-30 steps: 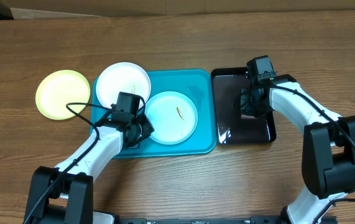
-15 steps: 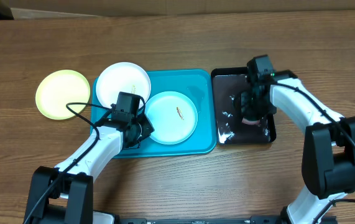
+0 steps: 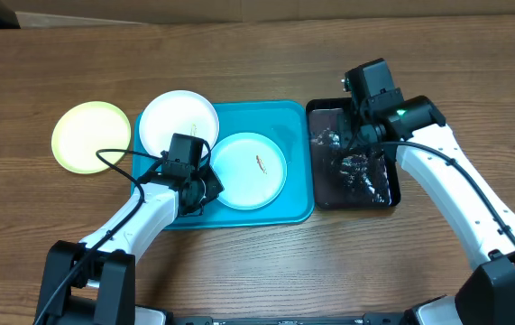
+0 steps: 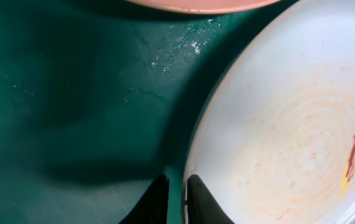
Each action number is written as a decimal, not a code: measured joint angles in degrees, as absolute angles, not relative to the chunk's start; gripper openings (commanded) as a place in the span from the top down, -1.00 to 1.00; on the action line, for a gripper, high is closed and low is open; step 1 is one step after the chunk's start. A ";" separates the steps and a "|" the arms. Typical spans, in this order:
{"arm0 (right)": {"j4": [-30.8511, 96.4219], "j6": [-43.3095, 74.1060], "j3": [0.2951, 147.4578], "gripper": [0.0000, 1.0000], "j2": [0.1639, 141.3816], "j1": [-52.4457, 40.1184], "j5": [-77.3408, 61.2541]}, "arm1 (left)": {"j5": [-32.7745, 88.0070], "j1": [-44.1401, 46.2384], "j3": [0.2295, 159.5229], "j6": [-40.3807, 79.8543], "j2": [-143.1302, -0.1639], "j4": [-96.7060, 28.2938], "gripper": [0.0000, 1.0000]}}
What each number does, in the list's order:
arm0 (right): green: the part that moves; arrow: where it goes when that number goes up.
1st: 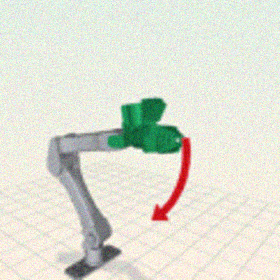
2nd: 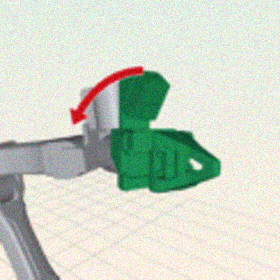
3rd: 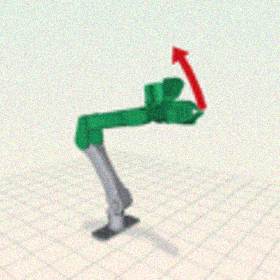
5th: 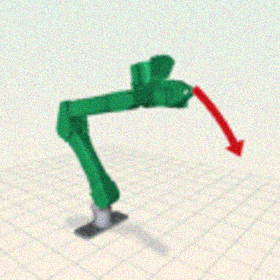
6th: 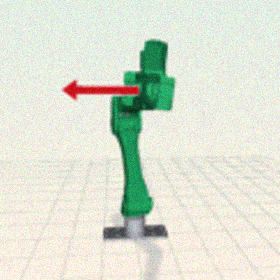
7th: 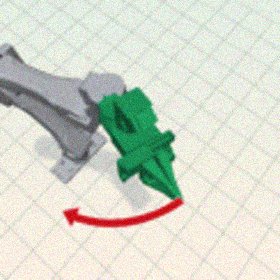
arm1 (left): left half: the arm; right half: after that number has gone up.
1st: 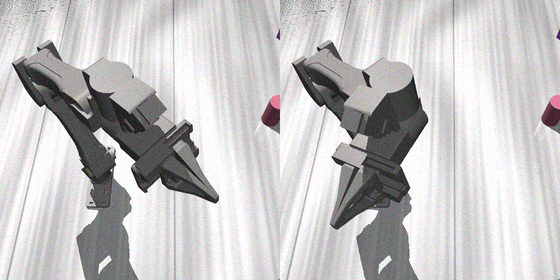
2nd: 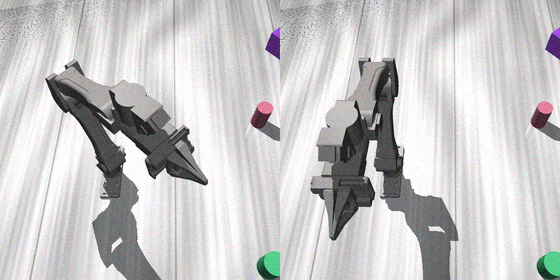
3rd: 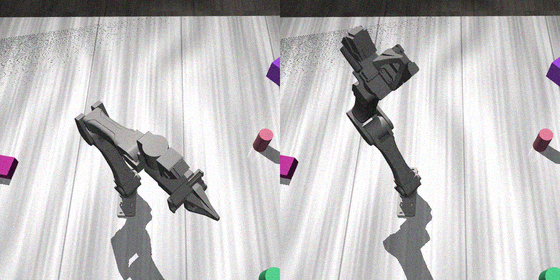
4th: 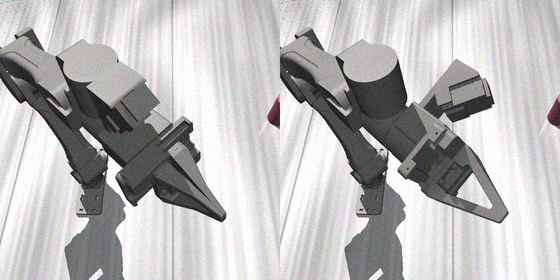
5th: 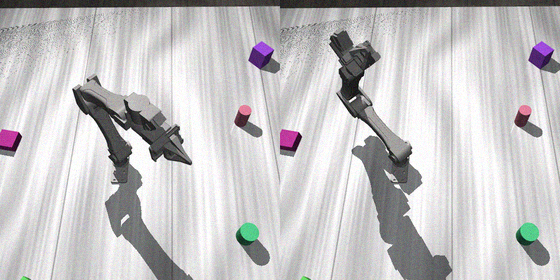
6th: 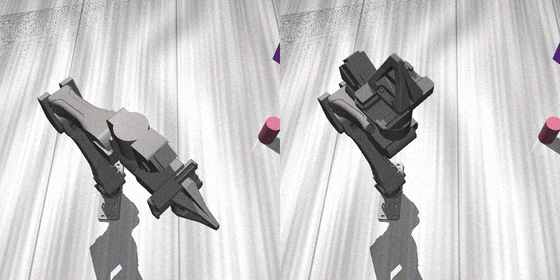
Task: Clean dirty plates on tray and stack at the side
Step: 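Rub the sponge in the black tray's water with the right gripper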
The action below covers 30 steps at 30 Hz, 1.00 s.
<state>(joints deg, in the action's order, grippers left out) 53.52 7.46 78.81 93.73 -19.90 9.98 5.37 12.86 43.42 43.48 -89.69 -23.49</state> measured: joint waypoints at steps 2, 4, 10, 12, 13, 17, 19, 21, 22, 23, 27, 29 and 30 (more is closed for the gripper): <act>53.60 7.44 78.81 0.92 93.82 -19.86 11.20 | 5.37 12.86 43.42 43.48 -89.69 -23.49 0.71; 53.69 7.46 78.81 0.93 93.82 -19.86 11.57 | 5.37 12.86 43.42 43.46 -89.69 -23.51 0.72; 53.63 7.55 78.81 0.93 93.82 -19.86 12.25 | 5.37 12.86 43.42 43.33 -89.69 -23.49 0.72; 53.91 8.40 78.81 0.93 93.82 -19.86 12.43 | 5.37 12.86 43.42 43.33 -89.69 -23.49 0.72; 54.33 8.91 78.81 0.93 93.82 -19.86 12.53 | 5.37 12.86 43.42 43.33 -89.69 -23.51 0.72; 54.89 10.70 78.81 0.93 93.82 -19.73 12.84 | 5.37 12.86 43.42 43.33 -89.69 -23.49 0.72; 55.40 10.92 78.81 0.93 93.82 -19.64 12.82 | 5.37 12.86 43.42 43.33 -89.69 -23.49 0.72; 56.23 10.96 78.81 0.92 93.82 -19.53 12.16 | 5.37 12.86 43.42 43.33 -89.69 -23.51 0.72; 56.88 10.96 78.81 0.92 93.82 -19.53 11.86 | 5.37 12.86 43.42 43.33 -89.69 -23.51 0.72; 57.56 10.98 78.81 0.92 93.82 -19.53 11.60 | 5.37 12.86 43.42 43.33 -89.69 -23.51 0.72; 55.96 11.70 77.89 0.92 93.82 -19.53 9.78 | 5.37 12.86 43.42 43.33 -89.69 -23.49 0.70; 53.32 11.75 76.53 0.93 93.82 -19.53 8.95 | 5.37 12.86 43.42 43.33 -89.69 -23.51 0.74; 52.47 11.62 75.81 0.93 93.82 -19.53 8.71 | 5.37 12.86 43.42 43.33 -89.69 -23.49 0.79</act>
<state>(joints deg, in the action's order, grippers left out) 52.47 11.62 75.81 93.82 -19.53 8.71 5.37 12.86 43.42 43.33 -89.69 -23.49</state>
